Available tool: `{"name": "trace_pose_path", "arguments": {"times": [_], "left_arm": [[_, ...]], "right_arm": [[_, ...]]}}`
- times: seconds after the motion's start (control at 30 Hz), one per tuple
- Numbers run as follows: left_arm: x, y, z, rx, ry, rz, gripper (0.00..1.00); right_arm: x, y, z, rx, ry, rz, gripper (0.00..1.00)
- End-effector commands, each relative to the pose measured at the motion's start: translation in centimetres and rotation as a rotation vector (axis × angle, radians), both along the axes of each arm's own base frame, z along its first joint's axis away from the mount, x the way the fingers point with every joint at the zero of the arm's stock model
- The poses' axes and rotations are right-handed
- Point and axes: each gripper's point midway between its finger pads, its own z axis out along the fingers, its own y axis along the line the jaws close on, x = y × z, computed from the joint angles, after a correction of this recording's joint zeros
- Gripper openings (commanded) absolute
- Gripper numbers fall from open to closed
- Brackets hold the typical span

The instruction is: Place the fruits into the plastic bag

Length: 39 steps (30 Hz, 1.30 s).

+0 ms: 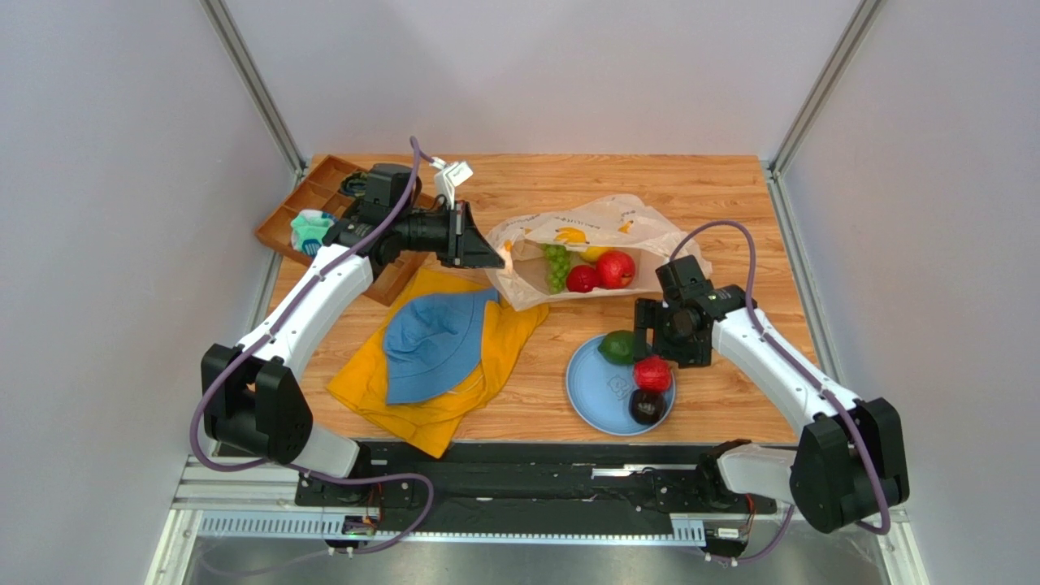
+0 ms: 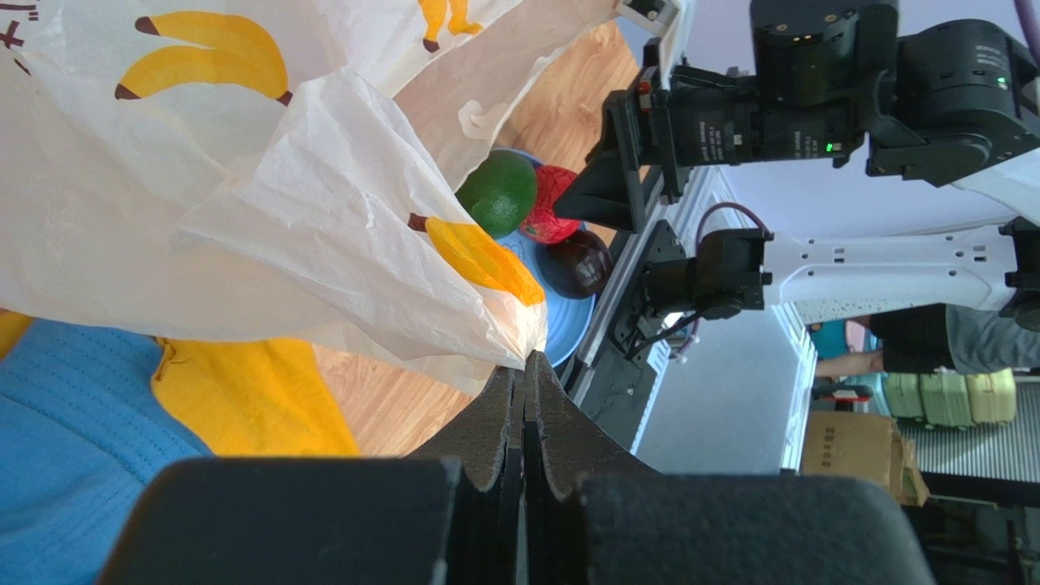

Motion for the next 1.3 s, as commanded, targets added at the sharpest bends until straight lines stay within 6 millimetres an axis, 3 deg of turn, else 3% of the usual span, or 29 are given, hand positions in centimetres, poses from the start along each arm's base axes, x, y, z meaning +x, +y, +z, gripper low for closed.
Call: {"name": "trace_pose_path", "arguments": {"times": [0.0,0.37,0.67,0.83,1.03,1.27], "left_arm": [[0.2,-0.1,2.3,-0.035,-0.071,-0.009,0.0],[0.3,-0.1,2.1,-0.035,-0.062,-0.009,0.0],[0.4,-0.1,1.9,-0.033,-0.057,-0.011,0.0],[0.4,-0.1,1.8,-0.032,-0.056,-0.009,0.0],[0.4,-0.2,1.9,-0.034,-0.053,-0.011,0.0],[0.4,-0.1,1.9,-0.034,-0.055,-0.01,0.0]], "right_arm": [[0.9,0.2,-1.1,0.003,-0.014,-0.024,0.84],[1.1,0.5,-3.1,0.002,0.01,-0.017,0.82],[0.8,0.8,-4.0,-0.017,0.033,0.003,0.71],[0.4,0.9,-3.5,-0.02,0.023,0.013,0.54],[0.2,1.7,-2.6,-0.011,0.004,0.034,0.47],[0.2,3.8,-0.8,-0.011,-0.038,0.122,0.45]]}}
